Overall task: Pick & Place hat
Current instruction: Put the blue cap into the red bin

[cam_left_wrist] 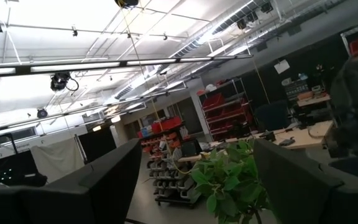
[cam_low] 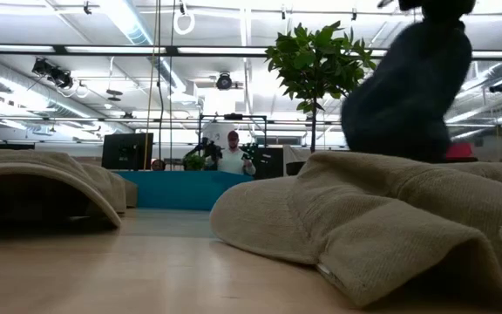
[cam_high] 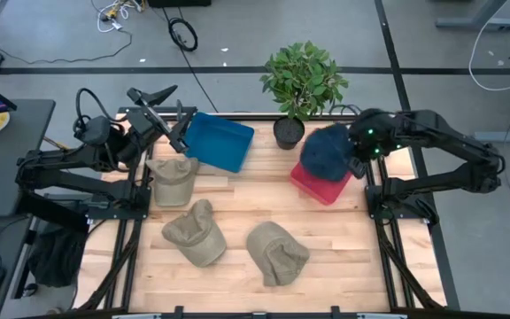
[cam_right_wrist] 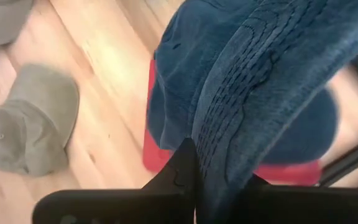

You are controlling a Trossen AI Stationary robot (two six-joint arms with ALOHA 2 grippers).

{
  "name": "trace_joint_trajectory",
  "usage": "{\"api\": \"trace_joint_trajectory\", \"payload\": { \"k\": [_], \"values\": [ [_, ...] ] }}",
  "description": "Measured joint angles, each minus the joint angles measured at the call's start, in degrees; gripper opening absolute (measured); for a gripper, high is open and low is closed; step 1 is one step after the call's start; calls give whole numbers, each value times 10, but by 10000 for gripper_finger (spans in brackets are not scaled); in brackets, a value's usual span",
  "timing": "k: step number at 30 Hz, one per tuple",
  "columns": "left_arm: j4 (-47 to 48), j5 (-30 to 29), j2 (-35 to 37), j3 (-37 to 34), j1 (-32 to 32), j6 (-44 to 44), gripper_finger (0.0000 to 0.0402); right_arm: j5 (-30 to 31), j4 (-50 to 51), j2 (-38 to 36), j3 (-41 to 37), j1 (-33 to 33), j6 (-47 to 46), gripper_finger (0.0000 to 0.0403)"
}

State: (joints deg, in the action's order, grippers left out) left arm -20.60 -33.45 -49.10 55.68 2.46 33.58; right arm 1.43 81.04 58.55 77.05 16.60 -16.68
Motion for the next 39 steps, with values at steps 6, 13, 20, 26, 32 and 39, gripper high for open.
{"api": "trace_joint_trajectory", "payload": {
  "k": [6, 13, 20, 26, 32, 39],
  "values": [
    [11, 0, 0, 0, 0, 0, 316, 17, 42, 21, 40, 0, 54, 6],
    [13, 0, 0, 0, 0, -15, 316, 24, 75, 51, 12, -4, 99, 6],
    [21, 0, 0, 0, 0, -15, 316, 10, 60, 91, -22, -4, 145, 6],
    [26, 0, 0, 0, 0, -18, 316, -30, 83, 108, -45, -7, 158, 6],
    [39, 0, 0, 0, 0, -34, 316, -28, 75, 108, -46, -7, 158, 6],
    [38, 0, 0, 0, 0, -34, 316, -27, 24, 112, -46, -7, 177, 7]
  ]
}}
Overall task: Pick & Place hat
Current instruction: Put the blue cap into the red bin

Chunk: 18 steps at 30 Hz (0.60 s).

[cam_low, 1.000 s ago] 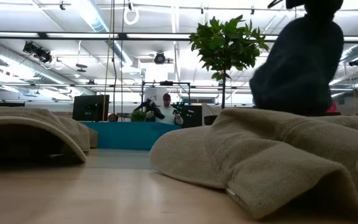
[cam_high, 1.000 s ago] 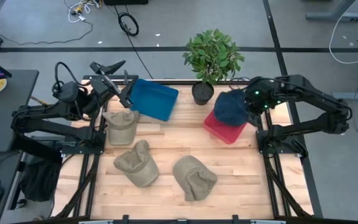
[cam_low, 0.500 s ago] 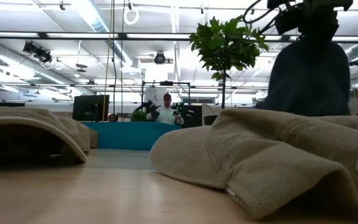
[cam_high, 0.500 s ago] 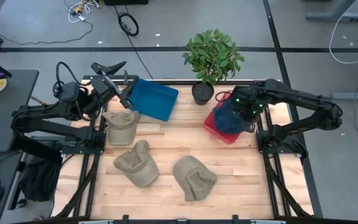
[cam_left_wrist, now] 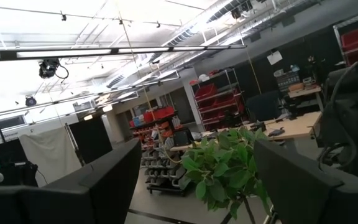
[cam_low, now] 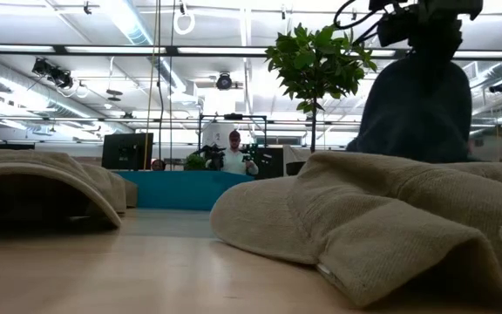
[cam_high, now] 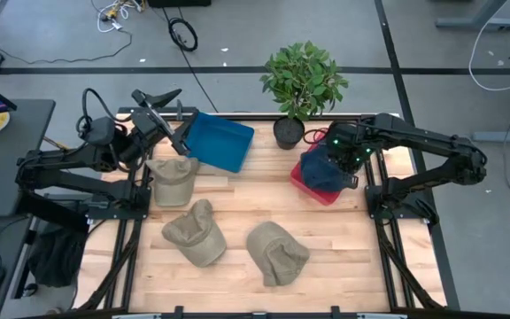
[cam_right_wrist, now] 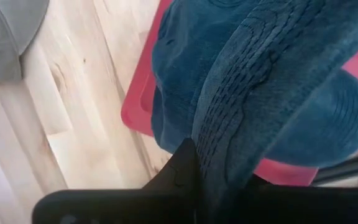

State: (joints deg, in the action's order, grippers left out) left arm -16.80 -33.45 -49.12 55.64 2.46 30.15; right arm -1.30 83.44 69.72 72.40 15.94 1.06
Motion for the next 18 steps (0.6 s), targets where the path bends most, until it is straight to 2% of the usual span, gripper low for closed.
{"api": "trace_joint_trajectory", "payload": {
  "k": [9, 18],
  "values": [
    [0, 0, 0, 0, -1, 0, 316, 22, -10, 46, 0, 26, 27, 8],
    [0, 0, 0, 0, -1, -1, 316, -6, 19, 64, 0, 41, 1, 8]
  ]
}}
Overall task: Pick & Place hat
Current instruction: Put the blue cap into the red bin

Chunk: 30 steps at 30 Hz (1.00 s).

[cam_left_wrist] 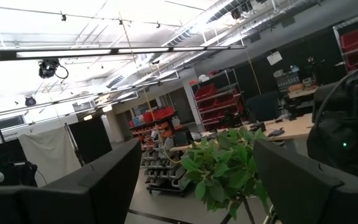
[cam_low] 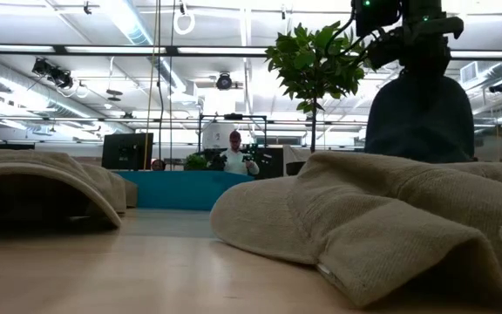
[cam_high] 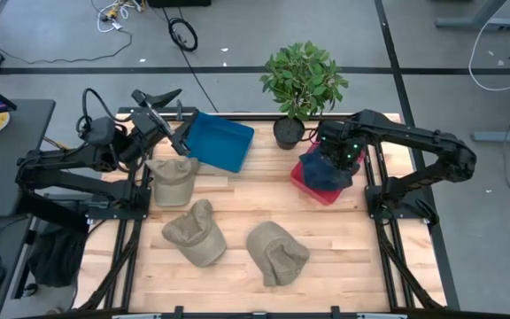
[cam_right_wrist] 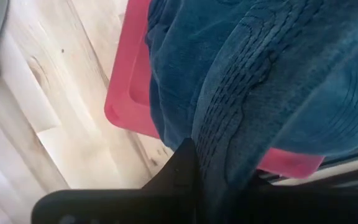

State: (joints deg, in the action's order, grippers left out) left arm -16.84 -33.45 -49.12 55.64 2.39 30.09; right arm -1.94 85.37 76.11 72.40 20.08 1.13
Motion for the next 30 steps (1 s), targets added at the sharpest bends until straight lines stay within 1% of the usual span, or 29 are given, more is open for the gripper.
{"api": "trace_joint_trajectory", "payload": {
  "k": [9, 14, 23, 30],
  "values": [
    [0, 0, 0, 0, 0, 0, 316, -2, 34, -3, 0, 17, -47, 8],
    [0, 0, 0, 0, 0, 0, 316, -6, 36, -3, 0, 29, -46, 8],
    [0, 0, 0, 0, 0, 0, 316, -21, -41, -3, 0, 34, -6, 8],
    [0, 0, 0, 0, 0, -14, 316, -21, -89, -3, 0, 34, 26, 8]
  ]
}}
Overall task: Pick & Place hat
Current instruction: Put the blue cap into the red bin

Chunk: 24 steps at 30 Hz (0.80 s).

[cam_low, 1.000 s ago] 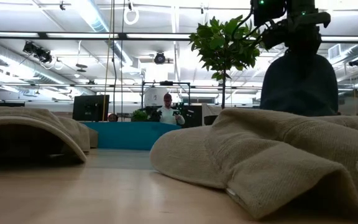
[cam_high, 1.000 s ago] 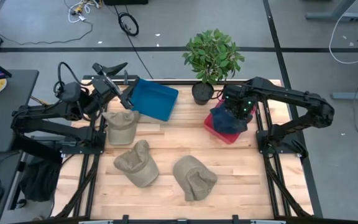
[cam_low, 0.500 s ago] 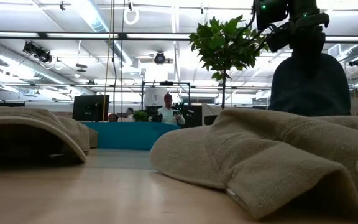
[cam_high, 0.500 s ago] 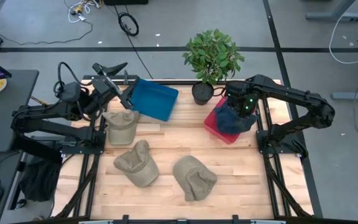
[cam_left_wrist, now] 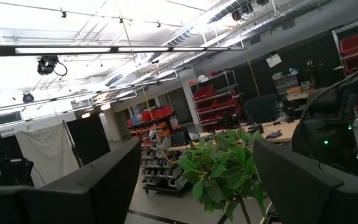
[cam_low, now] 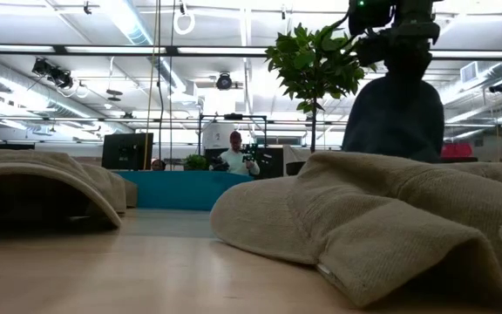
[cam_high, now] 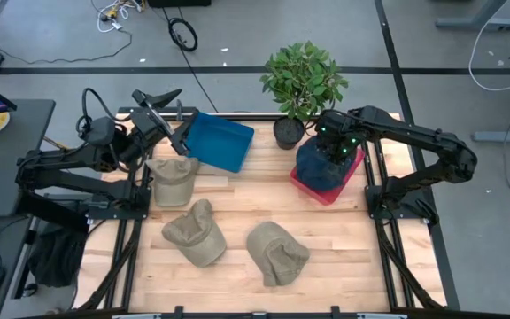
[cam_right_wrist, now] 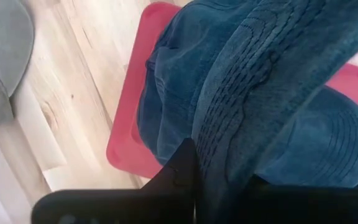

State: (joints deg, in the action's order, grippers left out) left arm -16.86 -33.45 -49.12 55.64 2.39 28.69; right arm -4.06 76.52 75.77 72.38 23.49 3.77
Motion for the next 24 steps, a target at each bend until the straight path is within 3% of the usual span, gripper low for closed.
{"api": "trace_joint_trajectory", "payload": {
  "k": [9, 14, 24],
  "values": [
    [0, 0, 0, 0, 0, 0, 316, -9, 11, 0, -3, 0, 4, 8],
    [0, 0, 0, 0, 0, 0, 316, -58, 30, 0, -36, 0, 14, 8],
    [0, 0, 0, 0, 0, 0, 316, -60, -9, 0, -92, 2, 30, 8]
  ]
}}
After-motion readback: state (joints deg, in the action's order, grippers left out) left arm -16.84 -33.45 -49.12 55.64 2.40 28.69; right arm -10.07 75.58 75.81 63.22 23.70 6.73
